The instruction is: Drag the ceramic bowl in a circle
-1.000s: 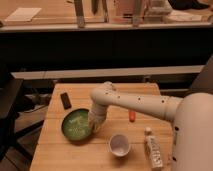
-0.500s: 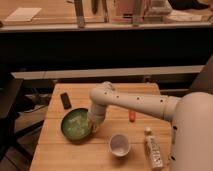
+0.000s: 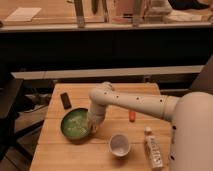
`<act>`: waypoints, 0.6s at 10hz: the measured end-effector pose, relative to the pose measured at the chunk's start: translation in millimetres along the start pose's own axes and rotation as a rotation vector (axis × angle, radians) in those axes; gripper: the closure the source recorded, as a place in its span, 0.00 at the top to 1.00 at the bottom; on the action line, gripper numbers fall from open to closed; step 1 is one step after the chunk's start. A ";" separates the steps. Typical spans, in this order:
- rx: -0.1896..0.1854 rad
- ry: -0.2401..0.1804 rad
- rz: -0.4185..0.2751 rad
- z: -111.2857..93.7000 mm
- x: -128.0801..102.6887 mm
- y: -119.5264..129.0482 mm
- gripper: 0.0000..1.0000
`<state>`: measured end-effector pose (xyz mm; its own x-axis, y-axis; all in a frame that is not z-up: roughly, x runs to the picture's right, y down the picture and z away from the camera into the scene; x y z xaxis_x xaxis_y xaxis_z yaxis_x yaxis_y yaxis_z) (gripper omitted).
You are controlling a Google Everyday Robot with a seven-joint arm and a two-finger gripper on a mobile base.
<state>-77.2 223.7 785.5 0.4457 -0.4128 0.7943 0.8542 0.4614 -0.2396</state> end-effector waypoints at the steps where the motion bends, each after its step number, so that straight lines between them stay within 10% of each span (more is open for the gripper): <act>1: 0.002 -0.002 0.011 0.3 0.2 0.8 0.01; 6: -0.002 -0.008 0.056 2.6 -2.0 -6.8 0.01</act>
<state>-84.5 223.4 786.9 0.4902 -0.3801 0.7844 0.8288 0.4817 -0.2846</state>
